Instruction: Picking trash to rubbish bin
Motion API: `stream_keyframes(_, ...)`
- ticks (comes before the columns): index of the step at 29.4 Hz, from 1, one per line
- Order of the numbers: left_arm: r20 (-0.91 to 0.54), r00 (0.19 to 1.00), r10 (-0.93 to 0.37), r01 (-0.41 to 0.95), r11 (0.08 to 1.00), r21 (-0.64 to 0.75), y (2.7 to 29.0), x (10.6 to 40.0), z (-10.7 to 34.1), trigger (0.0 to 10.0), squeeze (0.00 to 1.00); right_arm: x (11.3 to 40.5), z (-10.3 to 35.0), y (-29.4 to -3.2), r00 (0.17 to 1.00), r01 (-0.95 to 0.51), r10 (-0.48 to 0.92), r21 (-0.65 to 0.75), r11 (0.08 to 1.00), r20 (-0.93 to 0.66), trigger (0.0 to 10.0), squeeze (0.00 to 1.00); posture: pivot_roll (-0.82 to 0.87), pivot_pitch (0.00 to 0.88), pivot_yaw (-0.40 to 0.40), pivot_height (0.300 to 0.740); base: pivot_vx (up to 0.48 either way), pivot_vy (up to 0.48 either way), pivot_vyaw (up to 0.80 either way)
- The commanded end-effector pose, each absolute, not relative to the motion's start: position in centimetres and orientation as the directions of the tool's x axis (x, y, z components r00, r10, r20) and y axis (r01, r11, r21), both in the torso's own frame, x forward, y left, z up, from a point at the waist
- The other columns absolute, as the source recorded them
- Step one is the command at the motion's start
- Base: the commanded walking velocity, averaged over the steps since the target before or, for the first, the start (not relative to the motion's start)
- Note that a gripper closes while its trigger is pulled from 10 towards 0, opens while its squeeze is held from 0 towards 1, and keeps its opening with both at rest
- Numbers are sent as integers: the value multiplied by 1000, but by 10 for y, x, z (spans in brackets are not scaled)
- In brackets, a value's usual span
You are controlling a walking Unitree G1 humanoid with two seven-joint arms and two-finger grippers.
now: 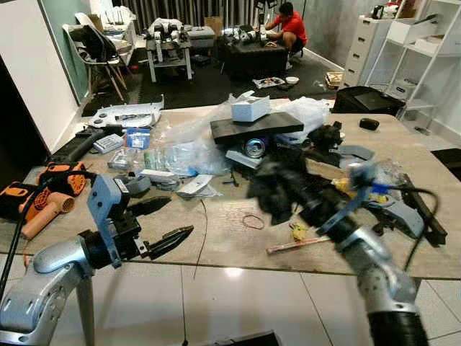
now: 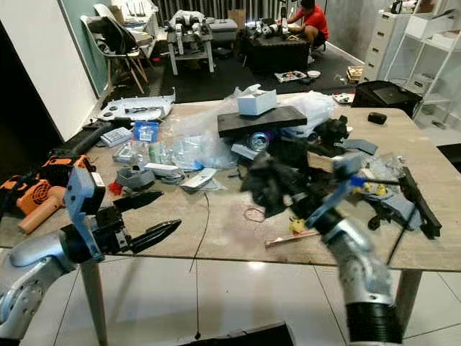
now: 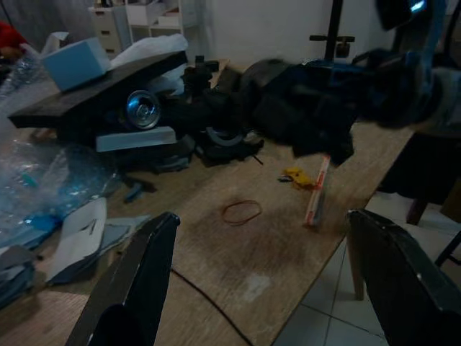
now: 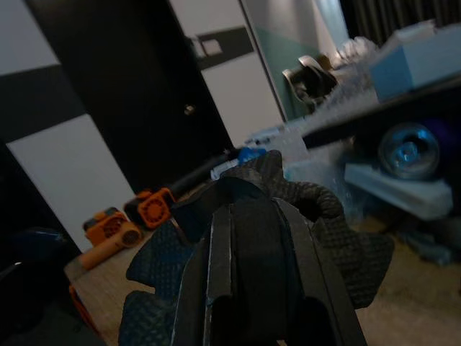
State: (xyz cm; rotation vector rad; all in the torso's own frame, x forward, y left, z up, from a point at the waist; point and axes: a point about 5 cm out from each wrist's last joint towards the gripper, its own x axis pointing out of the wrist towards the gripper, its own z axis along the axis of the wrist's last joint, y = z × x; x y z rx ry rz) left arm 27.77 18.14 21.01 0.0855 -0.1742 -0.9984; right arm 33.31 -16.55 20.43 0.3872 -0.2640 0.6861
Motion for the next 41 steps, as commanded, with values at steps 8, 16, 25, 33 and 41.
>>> stream_keyframes(8, 86, 537, -839, 833, 544, 105, 171, 277, 195, 10000, 0, 336, 185, -148, 780, -626, 561, 310, 716, 278, 10000, 0, -75, 100, 35, 740, -242, 0, 0)
stream_keyframes(16, 78, 515, -854, 852, 520, 60, 154, 276, 180, 10000, 0, 345, 178, -133, 816, -578, 530, 342, 740, 232, 10000, 0, -59, 102, 29, 740, -388, 0, 0)
stream_keyframes(25, 84, 492, -867, 867, 496, 41, 142, 274, 175, 10000, 0, 348, 181, -121, 812, -584, 530, 363, 726, 247, 10000, 0, -57, 101, 29, 740, -392, 0, 0)
stream_keyframes(33, 115, 503, -857, 860, 509, 33, 138, 279, 178, 10000, 0, 350, 178, -121, 827, -562, 515, 351, 749, 226, 10000, 0, -57, 104, 30, 740, 0, 0, -668)
stream_keyframes(41, 113, 492, -863, 867, 498, 29, 129, 278, 174, 10000, 0, 352, 177, -124, 846, -533, 488, 345, 773, 213, 10000, 0, -53, 106, 32, 740, 0, 0, -800)
